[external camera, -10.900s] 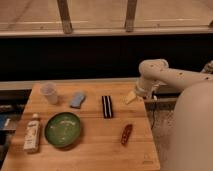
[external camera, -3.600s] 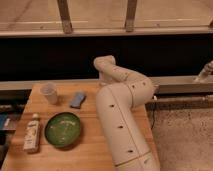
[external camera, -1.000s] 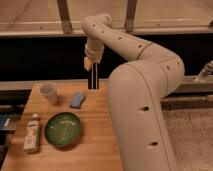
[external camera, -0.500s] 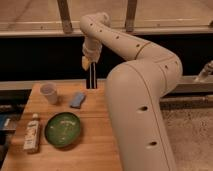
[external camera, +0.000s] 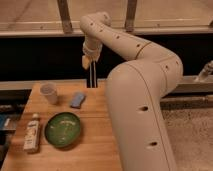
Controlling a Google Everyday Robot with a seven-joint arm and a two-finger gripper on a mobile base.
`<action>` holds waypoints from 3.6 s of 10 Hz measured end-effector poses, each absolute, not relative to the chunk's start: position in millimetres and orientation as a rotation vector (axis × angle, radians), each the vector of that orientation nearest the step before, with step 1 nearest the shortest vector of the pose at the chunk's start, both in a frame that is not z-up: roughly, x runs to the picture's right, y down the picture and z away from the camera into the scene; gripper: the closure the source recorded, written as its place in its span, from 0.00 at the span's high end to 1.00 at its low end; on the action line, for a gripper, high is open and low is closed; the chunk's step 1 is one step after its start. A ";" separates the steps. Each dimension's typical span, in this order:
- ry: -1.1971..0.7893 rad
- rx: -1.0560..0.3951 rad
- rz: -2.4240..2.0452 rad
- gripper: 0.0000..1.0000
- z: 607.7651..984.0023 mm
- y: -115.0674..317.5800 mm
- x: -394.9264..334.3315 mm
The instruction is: Place the eraser in the ceramic cup
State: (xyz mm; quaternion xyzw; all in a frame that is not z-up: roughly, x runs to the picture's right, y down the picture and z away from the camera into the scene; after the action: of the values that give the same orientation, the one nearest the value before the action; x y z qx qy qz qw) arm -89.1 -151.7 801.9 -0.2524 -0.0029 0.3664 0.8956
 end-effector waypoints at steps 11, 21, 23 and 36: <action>-0.224 -0.486 0.553 0.00 781.2 -188.6 -201.1; -0.430 -0.539 0.386 0.00 746.7 -175.0 -280.6; -0.462 -0.547 0.366 0.00 743.8 -174.9 -292.1; -0.498 -0.621 0.270 0.00 733.5 -150.7 -326.1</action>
State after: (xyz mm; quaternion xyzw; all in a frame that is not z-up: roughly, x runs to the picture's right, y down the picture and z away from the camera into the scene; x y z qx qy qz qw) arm -326.1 -150.7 733.5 -0.3013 -0.2416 0.1312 0.9130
